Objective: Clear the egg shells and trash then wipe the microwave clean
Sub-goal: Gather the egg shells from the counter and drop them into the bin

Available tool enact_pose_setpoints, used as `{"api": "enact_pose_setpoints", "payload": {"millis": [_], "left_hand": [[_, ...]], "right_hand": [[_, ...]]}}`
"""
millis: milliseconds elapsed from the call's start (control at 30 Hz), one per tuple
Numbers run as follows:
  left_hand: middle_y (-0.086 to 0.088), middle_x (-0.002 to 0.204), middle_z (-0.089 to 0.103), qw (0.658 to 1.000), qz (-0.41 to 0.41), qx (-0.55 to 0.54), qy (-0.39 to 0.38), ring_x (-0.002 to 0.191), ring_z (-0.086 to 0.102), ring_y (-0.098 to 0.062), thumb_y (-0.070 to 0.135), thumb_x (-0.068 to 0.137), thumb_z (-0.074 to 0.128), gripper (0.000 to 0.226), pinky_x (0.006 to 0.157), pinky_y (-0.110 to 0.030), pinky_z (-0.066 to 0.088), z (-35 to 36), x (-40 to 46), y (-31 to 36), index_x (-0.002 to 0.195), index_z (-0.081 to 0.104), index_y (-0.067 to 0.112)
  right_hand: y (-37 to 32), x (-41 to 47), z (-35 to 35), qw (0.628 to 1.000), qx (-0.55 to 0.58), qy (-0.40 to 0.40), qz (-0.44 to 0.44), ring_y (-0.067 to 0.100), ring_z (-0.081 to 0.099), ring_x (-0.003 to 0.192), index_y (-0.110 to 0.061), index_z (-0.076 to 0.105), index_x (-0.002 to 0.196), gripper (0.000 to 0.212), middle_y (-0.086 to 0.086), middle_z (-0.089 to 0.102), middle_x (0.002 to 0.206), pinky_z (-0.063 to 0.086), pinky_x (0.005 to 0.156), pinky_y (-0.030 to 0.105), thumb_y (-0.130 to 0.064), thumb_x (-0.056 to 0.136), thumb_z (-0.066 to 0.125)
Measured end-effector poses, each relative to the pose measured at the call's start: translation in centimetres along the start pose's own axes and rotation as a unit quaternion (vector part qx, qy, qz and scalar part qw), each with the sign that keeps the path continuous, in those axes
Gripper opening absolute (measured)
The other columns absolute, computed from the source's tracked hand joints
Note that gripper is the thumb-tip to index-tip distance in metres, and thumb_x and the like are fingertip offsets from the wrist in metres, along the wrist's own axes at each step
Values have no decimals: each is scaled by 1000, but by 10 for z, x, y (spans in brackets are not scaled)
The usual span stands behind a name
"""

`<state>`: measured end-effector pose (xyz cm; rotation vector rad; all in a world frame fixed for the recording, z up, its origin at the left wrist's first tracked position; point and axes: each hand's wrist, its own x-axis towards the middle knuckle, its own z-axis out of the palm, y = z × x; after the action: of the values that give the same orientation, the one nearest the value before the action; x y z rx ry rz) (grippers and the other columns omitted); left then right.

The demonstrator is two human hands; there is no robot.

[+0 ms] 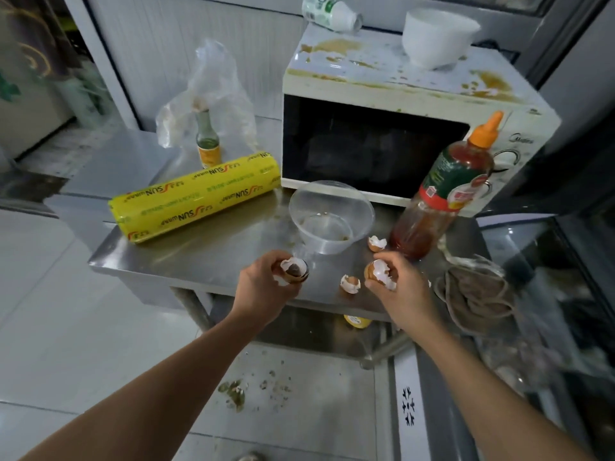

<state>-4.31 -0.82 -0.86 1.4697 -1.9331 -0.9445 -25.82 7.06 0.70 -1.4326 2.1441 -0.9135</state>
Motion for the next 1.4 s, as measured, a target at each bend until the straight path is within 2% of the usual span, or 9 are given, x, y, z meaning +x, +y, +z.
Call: {"api": "enact_pose_setpoints", "payload": {"millis": [133, 200, 367, 767, 900, 967, 1100, 1233, 1400], "left_hand": [[10, 95, 65, 1000, 7, 4, -27, 86, 59, -5, 18, 70, 79, 38, 66, -5, 39, 11, 14, 0, 105, 64, 20], [9, 96, 64, 999, 13, 3, -37, 88, 59, -6, 17, 71, 79, 38, 70, -6, 41, 15, 19, -1, 106, 64, 20], [5, 100, 68, 998, 26, 9, -59, 91, 62, -9, 17, 71, 78, 39, 82, -22, 51, 23, 29, -9, 108, 64, 19], [12, 91, 62, 994, 42, -1, -100, 85, 59, -4, 17, 72, 78, 38, 71, -8, 42, 29, 42, -14, 107, 63, 21], [11, 91, 65, 991, 61, -15, -115, 84, 61, -5, 19, 72, 78, 34, 72, -15, 48, 28, 45, -9, 104, 64, 21], [11, 89, 65, 990, 74, -21, -119, 84, 62, -6, 19, 72, 77, 32, 75, -19, 50, 28, 47, -3, 102, 66, 20], [11, 89, 64, 987, 93, -20, -129, 83, 60, -5, 18, 70, 78, 34, 71, -11, 44, 35, 48, 5, 102, 66, 18], [10, 89, 64, 985, 107, -17, -136, 84, 61, -7, 17, 70, 78, 34, 76, -18, 47, 44, 49, 10, 102, 66, 19], [8, 89, 67, 983, 116, -16, -140, 81, 61, -6, 13, 69, 78, 35, 68, -5, 41, 55, 50, 9, 101, 66, 18]], "right_hand": [[7, 11, 16, 999, -30, -14, -7, 17, 58, 93, -16, 60, 110, 40, 1, 63, 101, 45, 81, 29, -21, 74, 77], [9, 15, 27, 998, -67, -15, -15, 13, 54, 91, -17, 60, 110, 40, -1, 63, 100, 38, 75, 23, -25, 74, 76], [11, 23, 47, 988, -147, -30, -45, 17, 55, 103, -19, 60, 110, 39, -1, 64, 109, 38, 83, 25, -25, 75, 75], [2, 25, 50, 983, -174, -56, -6, 21, 58, 97, -15, 57, 104, 36, 2, 64, 102, 39, 72, 27, -15, 72, 76], [-1, 20, 37, 994, -104, 30, 22, 23, 61, 90, -13, 61, 101, 34, 6, 67, 94, 48, 78, 33, -13, 71, 76], [-1, 16, 23, 993, -74, 76, 59, 20, 61, 88, -14, 61, 104, 35, 4, 67, 93, 44, 74, 24, -13, 73, 75], [6, 14, 0, 986, -68, 108, 106, 14, 54, 82, -15, 57, 111, 38, -3, 59, 89, 31, 65, 13, -13, 77, 73], [20, 16, 3, 987, -74, 82, 115, 12, 51, 87, -15, 55, 115, 37, -3, 56, 93, 28, 67, 11, -16, 81, 71], [38, 17, 22, 990, -89, 53, 96, 18, 56, 95, -13, 57, 112, 35, 2, 60, 99, 36, 77, 20, -12, 80, 71]]}}
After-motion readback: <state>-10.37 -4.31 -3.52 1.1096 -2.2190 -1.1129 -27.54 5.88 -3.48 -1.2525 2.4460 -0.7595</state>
